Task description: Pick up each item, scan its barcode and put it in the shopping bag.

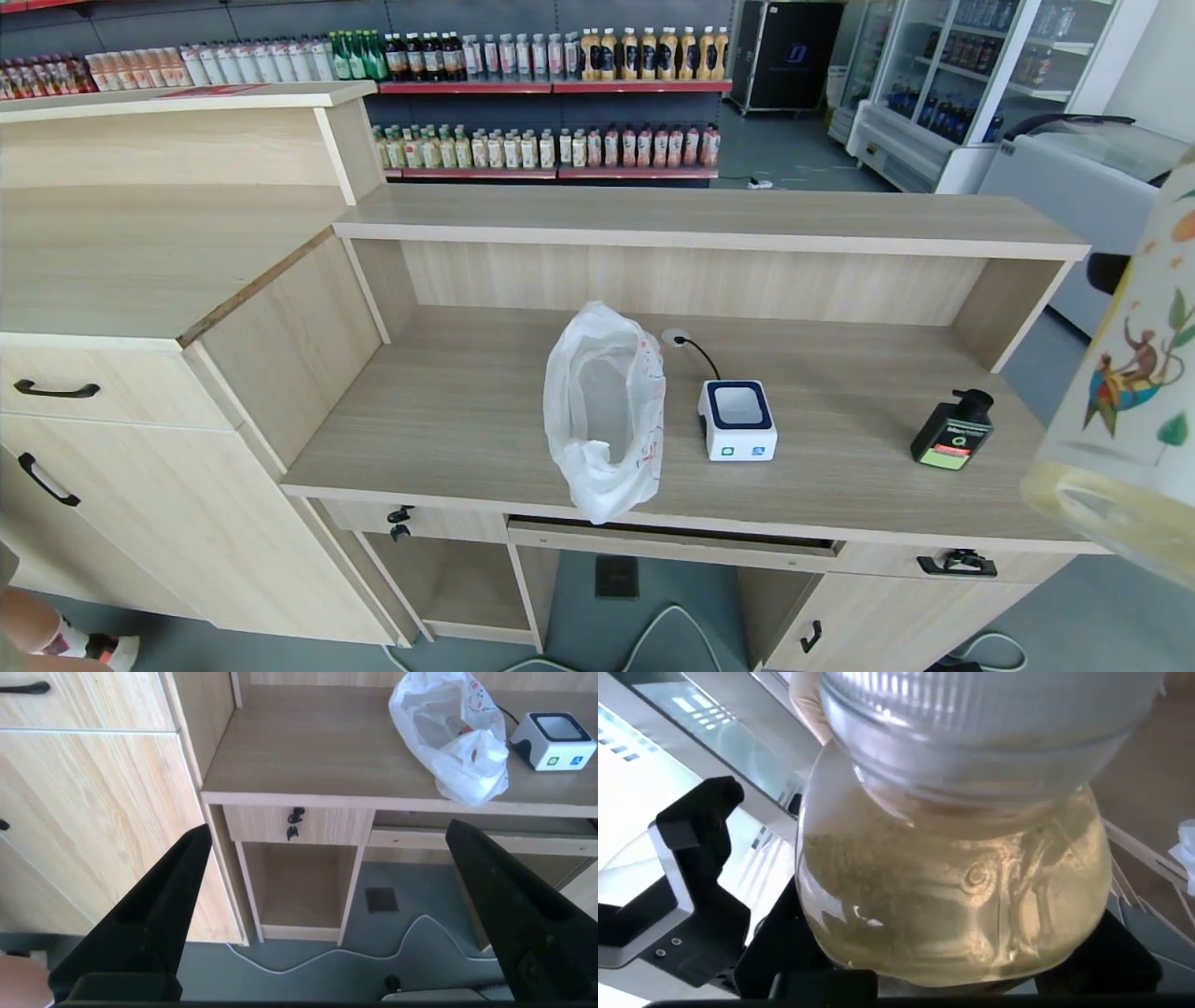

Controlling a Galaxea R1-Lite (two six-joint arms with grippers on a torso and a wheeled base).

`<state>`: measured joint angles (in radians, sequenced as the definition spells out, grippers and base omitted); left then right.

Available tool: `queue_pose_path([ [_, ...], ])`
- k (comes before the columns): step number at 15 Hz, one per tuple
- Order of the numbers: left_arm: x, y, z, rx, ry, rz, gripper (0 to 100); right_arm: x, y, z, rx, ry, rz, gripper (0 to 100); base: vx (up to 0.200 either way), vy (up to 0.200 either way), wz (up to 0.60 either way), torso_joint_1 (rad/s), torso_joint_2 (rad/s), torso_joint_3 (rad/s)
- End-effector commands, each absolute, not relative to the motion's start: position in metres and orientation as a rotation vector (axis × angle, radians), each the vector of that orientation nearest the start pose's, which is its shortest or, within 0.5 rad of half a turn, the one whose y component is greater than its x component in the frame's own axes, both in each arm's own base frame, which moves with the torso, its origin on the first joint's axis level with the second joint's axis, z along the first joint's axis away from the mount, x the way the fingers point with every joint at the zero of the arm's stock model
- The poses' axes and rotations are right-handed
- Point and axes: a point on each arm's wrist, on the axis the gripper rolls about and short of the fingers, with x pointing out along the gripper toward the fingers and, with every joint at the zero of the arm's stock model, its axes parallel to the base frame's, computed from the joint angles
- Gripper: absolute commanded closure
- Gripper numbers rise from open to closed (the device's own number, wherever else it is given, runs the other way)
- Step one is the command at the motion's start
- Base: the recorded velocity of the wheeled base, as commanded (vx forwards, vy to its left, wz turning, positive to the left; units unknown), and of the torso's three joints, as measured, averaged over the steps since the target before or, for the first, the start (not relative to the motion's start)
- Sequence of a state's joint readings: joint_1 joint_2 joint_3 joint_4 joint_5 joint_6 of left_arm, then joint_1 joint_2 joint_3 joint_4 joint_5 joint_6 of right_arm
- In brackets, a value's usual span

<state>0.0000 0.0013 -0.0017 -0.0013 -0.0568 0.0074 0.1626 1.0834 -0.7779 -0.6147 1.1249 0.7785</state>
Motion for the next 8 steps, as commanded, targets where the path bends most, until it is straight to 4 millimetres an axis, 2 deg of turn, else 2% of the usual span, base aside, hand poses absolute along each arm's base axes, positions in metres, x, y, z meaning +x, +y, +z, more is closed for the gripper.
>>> queue_pose_path([
  [1, -0.023, -0.001, 0.076, 0.008, -0.002, -0.057, 0, 0.127, 0.042, 0.311, 0.509, 0.215, 1.314, 100, 0.0, 0.0, 0.0, 0.0, 0.0, 0.0],
  [4, -0.023, -0.001, 0.076, 0.008, -0.002, -0.057, 0, 0.12, 0.041, 0.305, 0.515, 0.225, 1.312, 100, 0.0, 0.0, 0.0, 0.0, 0.0, 0.0],
  [8, -0.023, -0.001, 0.076, 0.008, -0.002, -0.057, 0, 0.123, 0.042, 0.295, 0.529, 0.249, 1.293, 100, 0.0, 0.0, 0.0, 0.0, 0.0, 0.0],
])
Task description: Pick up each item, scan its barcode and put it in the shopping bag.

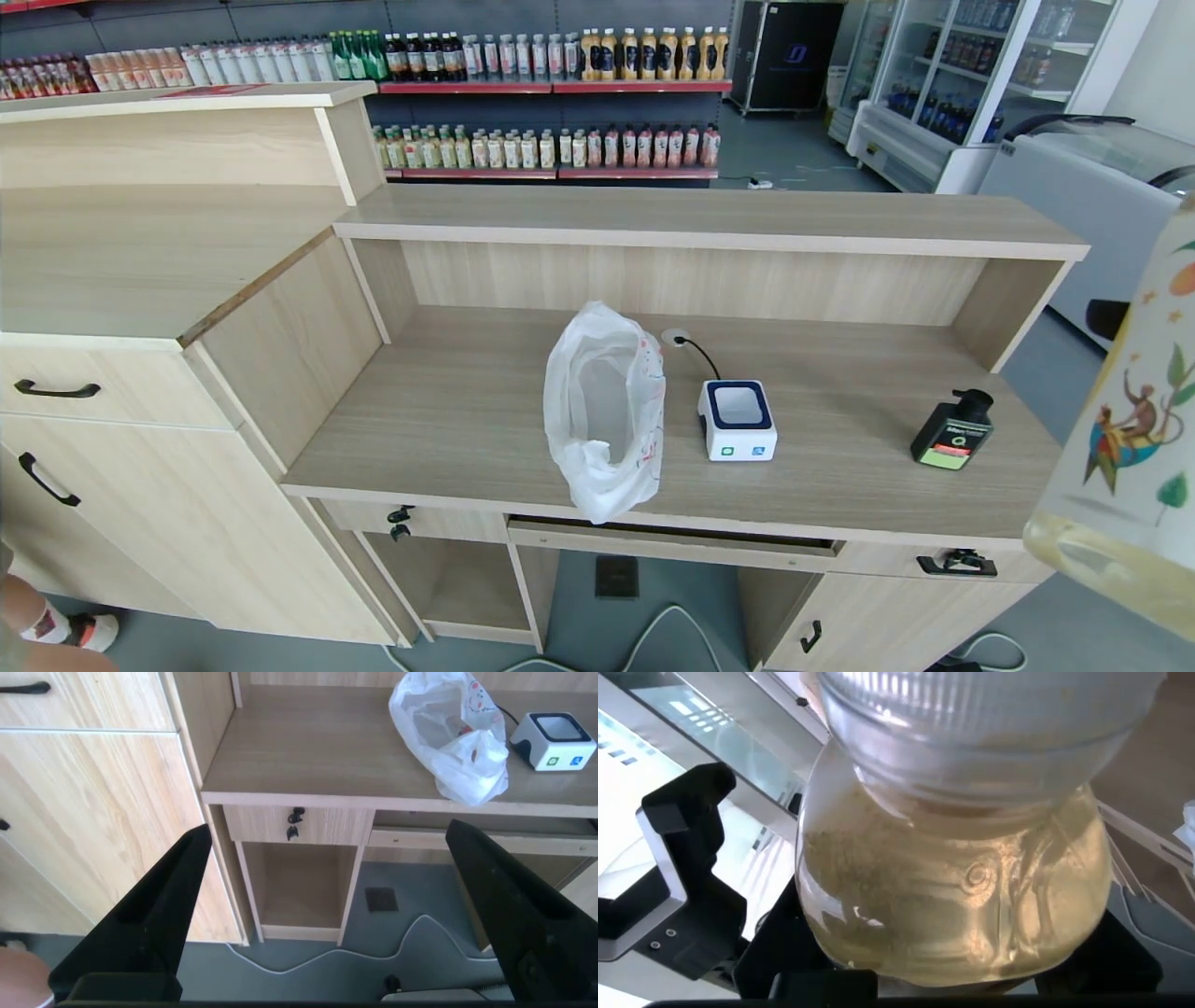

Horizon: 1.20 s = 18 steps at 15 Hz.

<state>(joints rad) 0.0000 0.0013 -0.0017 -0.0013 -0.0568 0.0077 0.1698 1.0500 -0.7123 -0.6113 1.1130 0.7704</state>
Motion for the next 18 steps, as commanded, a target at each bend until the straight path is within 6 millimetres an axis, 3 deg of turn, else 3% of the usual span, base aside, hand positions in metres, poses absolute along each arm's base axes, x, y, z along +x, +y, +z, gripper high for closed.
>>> queue_pose_path([
  [1, -0.023, -0.001, 0.076, 0.008, -0.002, -0.057, 0, 0.123, 0.042, 0.294, 0.529, 0.251, 1.292, 100, 0.0, 0.0, 0.0, 0.0, 0.0, 0.0],
  [18, -0.023, -0.001, 0.076, 0.008, -0.002, -0.057, 0, 0.126, 0.041, 0.284, 0.529, 0.247, 1.245, 100, 0.0, 0.0, 0.0, 0.0, 0.0, 0.0],
])
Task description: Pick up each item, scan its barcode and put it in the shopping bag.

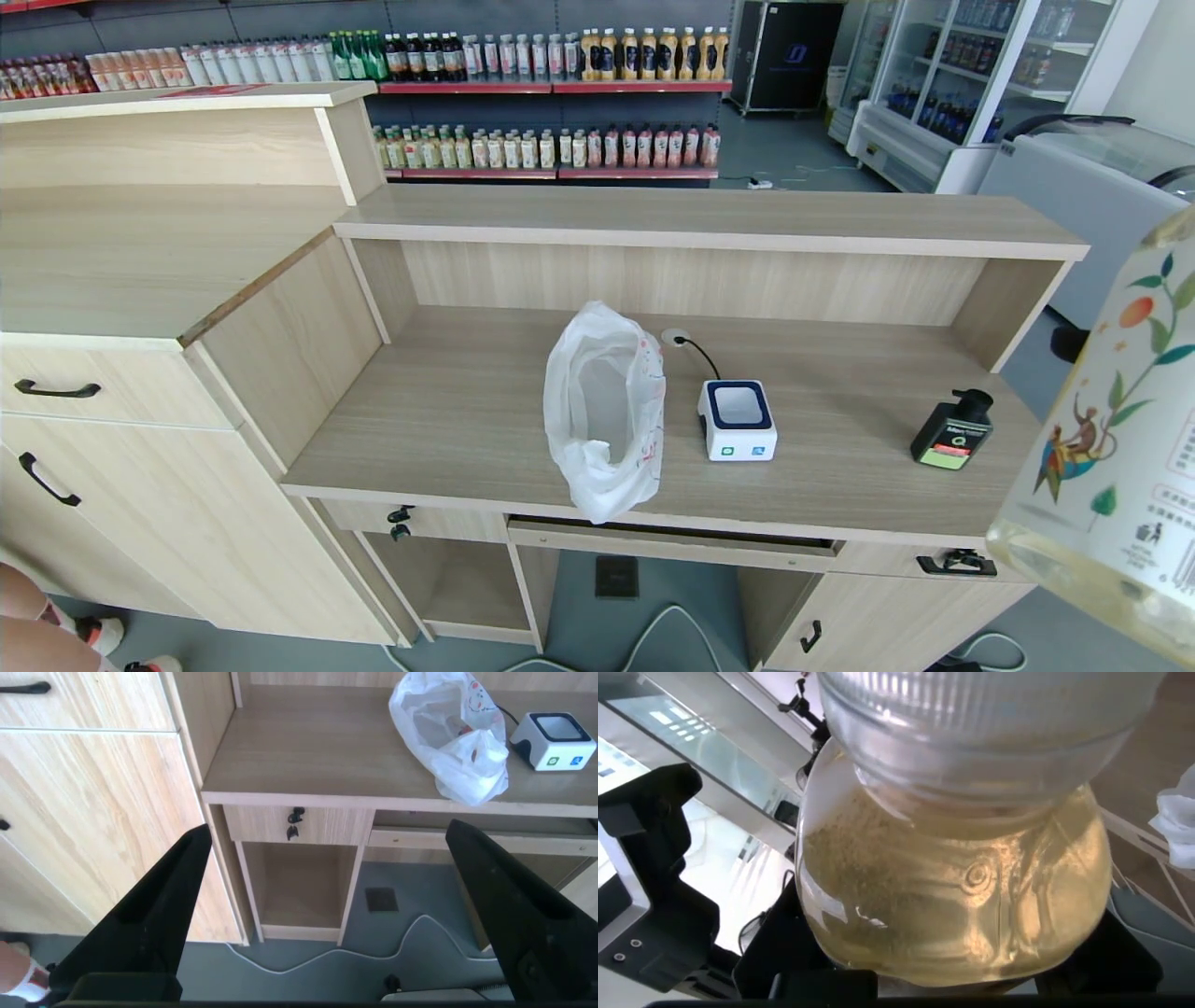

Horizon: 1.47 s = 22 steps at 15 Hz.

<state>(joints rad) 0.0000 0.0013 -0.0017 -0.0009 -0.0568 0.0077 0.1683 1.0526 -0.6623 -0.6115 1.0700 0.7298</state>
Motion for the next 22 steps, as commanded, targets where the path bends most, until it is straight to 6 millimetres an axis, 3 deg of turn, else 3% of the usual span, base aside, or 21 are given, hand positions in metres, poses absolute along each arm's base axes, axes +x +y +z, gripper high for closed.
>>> queue_pose_path([
  [1, -0.023, -0.001, 0.076, 0.008, -0.002, -0.057, 0, 0.126, 0.042, 0.283, 0.53, 0.249, 1.244, 100, 0.0, 0.0, 0.0, 0.0, 0.0, 0.0],
  [4, -0.023, -0.001, 0.076, 0.008, -0.002, -0.057, 0, 0.135, 0.041, 0.279, 0.499, 0.235, 1.221, 100, 0.0, 0.0, 0.0, 0.0, 0.0, 0.0],
  [7, -0.023, -0.001, 0.076, 0.008, -0.002, -0.057, 0, 0.181, 0.04, 0.253, 0.361, 0.166, 0.955, 100, 0.0, 0.0, 0.0, 0.0, 0.0, 0.0],
  [8, -0.023, -0.001, 0.076, 0.008, -0.002, -0.057, 0, 0.188, 0.039, 0.249, 0.34, 0.164, 0.907, 100, 0.0, 0.0, 0.0, 0.0, 0.0, 0.0],
  [10, -0.023, -0.001, 0.076, 0.008, 0.0, -0.057, 0, 0.22, 0.024, 0.223, 0.178, 0.162, 0.699, 100, 0.0, 0.0, 0.0, 0.0, 0.0, 0.0],
  [13, -0.023, -0.001, 0.076, 0.008, -0.002, -0.057, 0, 0.25, -0.01, 0.193, -0.192, 0.149, 0.565, 100, 0.0, 0.0, 0.0, 0.0, 0.0, 0.0],
  [19, -0.023, -0.001, 0.076, 0.008, -0.002, -0.057, 0, 0.269, -0.064, 0.18, -0.722, 0.043, 0.422, 100, 0.0, 0.0, 0.0, 0.0, 0.0, 0.0],
  [22, -0.023, -0.001, 0.076, 0.008, -0.002, -0.057, 0, 0.27, -0.075, 0.182, -0.856, -0.003, 0.38, 100, 0.0, 0.0, 0.0, 0.0, 0.0, 0.0],
])
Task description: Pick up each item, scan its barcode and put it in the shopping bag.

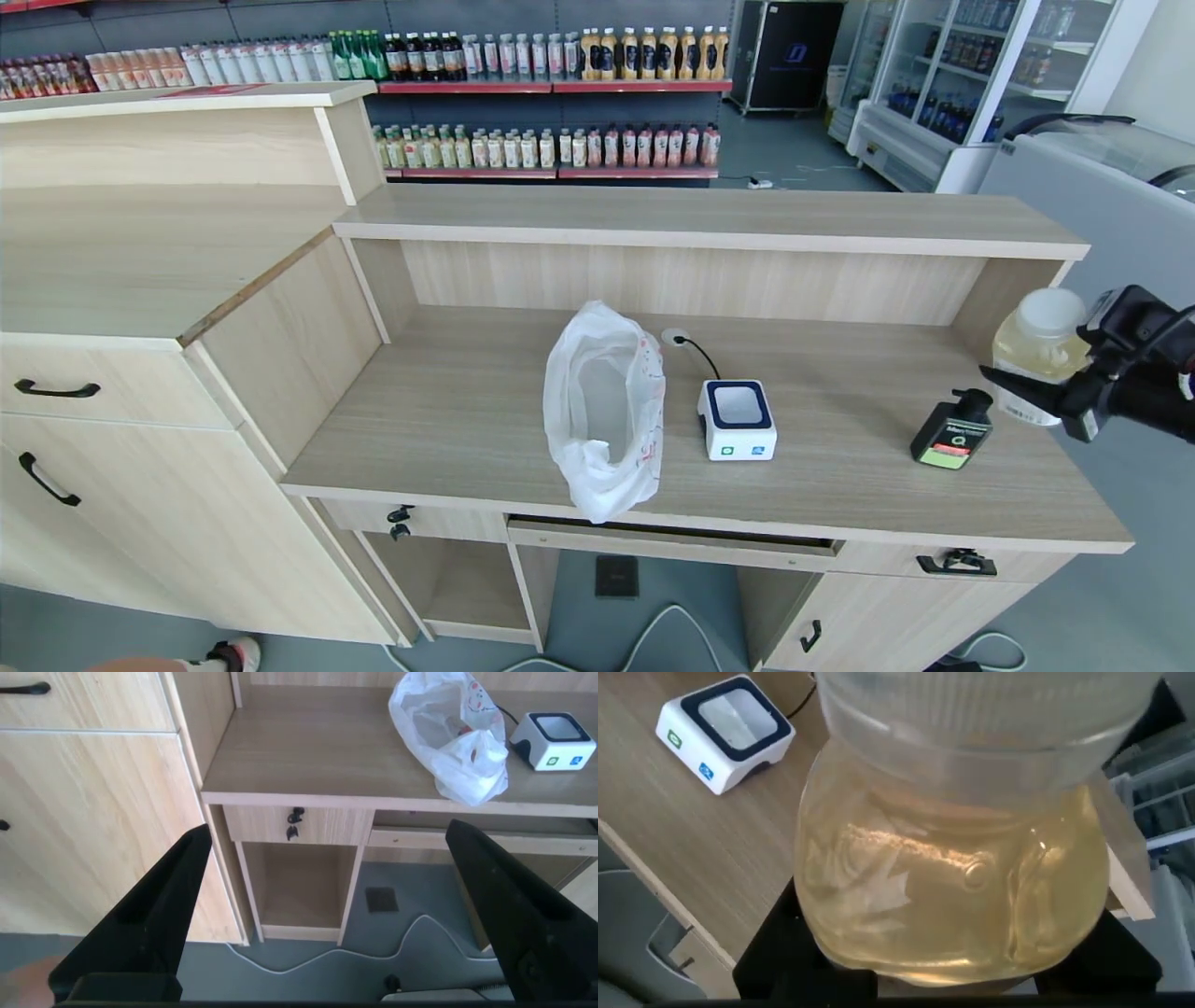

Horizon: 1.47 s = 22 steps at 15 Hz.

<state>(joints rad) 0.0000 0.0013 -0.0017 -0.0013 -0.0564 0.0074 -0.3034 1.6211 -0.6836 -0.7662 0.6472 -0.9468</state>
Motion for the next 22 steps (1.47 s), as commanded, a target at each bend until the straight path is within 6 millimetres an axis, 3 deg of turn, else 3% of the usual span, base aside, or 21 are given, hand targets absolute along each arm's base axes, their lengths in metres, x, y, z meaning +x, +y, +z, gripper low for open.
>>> queue_pose_path([
  [1, -0.023, -0.001, 0.076, 0.008, -0.002, -0.057, 0, 0.269, -0.079, 0.183, -0.909, -0.018, 0.364, 100, 0.0, 0.0, 0.0, 0.0, 0.0, 0.0],
  [4, -0.023, -0.001, 0.076, 0.008, 0.0, -0.057, 0, 0.271, -0.083, 0.184, -0.979, -0.081, 0.408, 100, 0.0, 0.0, 0.0, 0.0, 0.0, 0.0],
  [11, -0.023, -0.001, 0.076, 0.008, -0.002, -0.057, 0, 0.285, -0.088, 0.178, -1.088, -0.143, 0.402, 100, 0.0, 0.0, 0.6, 0.006, 0.0, 0.001],
  [13, -0.023, -0.001, 0.076, 0.008, -0.002, -0.057, 0, 0.293, -0.089, 0.17, -1.099, -0.161, 0.452, 100, 0.0, 0.0, 0.6, 0.005, 0.0, 0.005],
  [19, -0.023, -0.001, 0.076, 0.008, -0.002, -0.057, 0, 0.327, -0.1, 0.128, -1.164, -0.176, 0.469, 100, 0.0, 0.0, 0.0, 0.0, 0.0, 0.0],
  [22, -0.023, -0.001, 0.076, 0.008, -0.002, -0.057, 0, 0.33, -0.101, 0.121, -1.189, -0.181, 0.467, 100, 0.0, 0.0, 0.0, 0.0, 0.0, 0.0],
])
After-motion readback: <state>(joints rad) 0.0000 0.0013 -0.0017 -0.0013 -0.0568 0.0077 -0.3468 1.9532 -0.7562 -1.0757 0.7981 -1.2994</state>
